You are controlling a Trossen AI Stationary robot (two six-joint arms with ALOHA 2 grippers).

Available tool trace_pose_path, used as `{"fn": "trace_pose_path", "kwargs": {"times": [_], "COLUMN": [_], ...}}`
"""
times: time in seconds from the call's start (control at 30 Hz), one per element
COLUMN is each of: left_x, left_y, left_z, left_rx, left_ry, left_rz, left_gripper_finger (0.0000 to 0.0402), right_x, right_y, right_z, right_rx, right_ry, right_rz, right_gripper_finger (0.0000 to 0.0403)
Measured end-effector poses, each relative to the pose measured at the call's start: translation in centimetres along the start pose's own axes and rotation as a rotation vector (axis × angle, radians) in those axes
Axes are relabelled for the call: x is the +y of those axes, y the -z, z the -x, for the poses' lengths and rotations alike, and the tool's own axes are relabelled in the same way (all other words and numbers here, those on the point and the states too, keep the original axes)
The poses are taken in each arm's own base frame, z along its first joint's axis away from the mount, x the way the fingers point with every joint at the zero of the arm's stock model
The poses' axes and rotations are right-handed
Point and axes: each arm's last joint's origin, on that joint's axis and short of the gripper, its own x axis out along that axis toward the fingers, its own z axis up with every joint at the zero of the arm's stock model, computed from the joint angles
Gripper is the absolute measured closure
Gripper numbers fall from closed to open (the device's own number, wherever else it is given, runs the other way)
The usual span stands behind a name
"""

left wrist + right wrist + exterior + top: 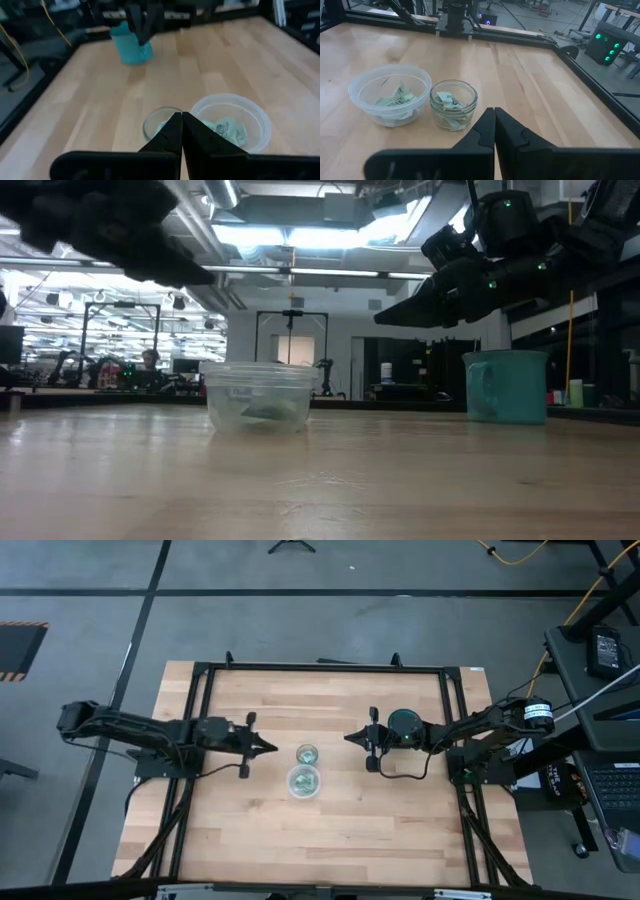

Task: Pick and place items into bin
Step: Return to Home Position

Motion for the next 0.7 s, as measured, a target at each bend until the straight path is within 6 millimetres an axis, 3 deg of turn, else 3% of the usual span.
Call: {"fn": "trace_pose_path", "kwargs": {"times": [0.43, 0.7], "left_x": [0.3, 0.3], "left_y": [4.0, 5.2], "left_z": [3.1, 4.1], "left_rx": [-0.168, -0.253], "left_ry": [-0.095, -0.152], "left_rz": [0.048, 0.024], "left_gripper_finger": [0.0400, 0.0399], "right_x": [0.0, 0.0], "right_y": [0.0, 0.0], "right_z": [0.0, 0.0], "right_rx": [0.000, 0.005], "right_ry": [0.000, 0.000], "right_rz": [-0.005, -0.027], "right_gripper_finger": [0.0398, 0.0398]}}
